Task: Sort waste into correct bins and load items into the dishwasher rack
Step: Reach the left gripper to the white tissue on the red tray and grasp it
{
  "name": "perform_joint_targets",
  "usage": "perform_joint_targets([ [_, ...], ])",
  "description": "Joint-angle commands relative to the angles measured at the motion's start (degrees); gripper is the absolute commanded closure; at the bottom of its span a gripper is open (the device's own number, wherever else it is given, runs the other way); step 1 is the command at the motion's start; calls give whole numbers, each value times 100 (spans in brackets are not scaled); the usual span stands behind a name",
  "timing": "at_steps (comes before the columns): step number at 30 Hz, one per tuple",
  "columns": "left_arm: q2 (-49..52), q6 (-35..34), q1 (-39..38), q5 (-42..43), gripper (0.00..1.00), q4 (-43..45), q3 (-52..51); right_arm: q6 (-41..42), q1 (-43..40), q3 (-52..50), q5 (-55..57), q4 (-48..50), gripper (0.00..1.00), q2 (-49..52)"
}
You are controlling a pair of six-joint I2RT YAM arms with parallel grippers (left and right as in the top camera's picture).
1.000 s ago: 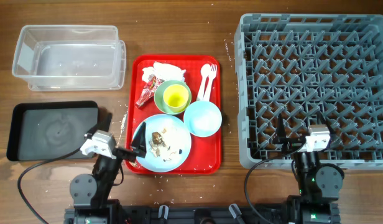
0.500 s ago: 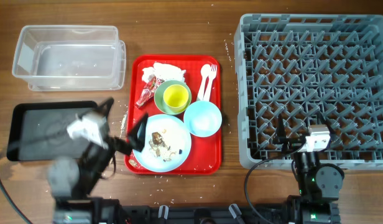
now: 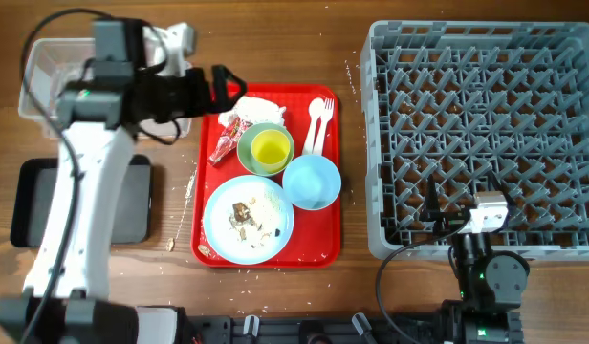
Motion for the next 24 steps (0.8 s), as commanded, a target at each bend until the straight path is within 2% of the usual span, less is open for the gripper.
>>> perform_joint_targets([
  [1,376,-960,-704,-2586,0,-321,273,-52,-28,-7,50,22,0,-37],
  [3,522,-1405,-988,-3425,0,-334,273,-50,-28,-7,50,22,0,-37],
  [4,579,-1517,-1047,-3569,0,-299,273,-52,-28,-7,50,22,0,-37],
  [10,828,-1528,-1071,-2761,0,295,271,-52,-28,-7,50,22,0,-37],
  [18,1971,-1790,-1071,-2798,0,1016,271,-52,-28,-7,50,22,0,-37],
  [21,2420,-2120,-1071,-3029,0,1058,271,-52,-28,-7,50,22,0,-37],
  [24,2686,-2319,-1071,-3272,12,1080,271,-52,-28,-7,50,22,0,-37],
])
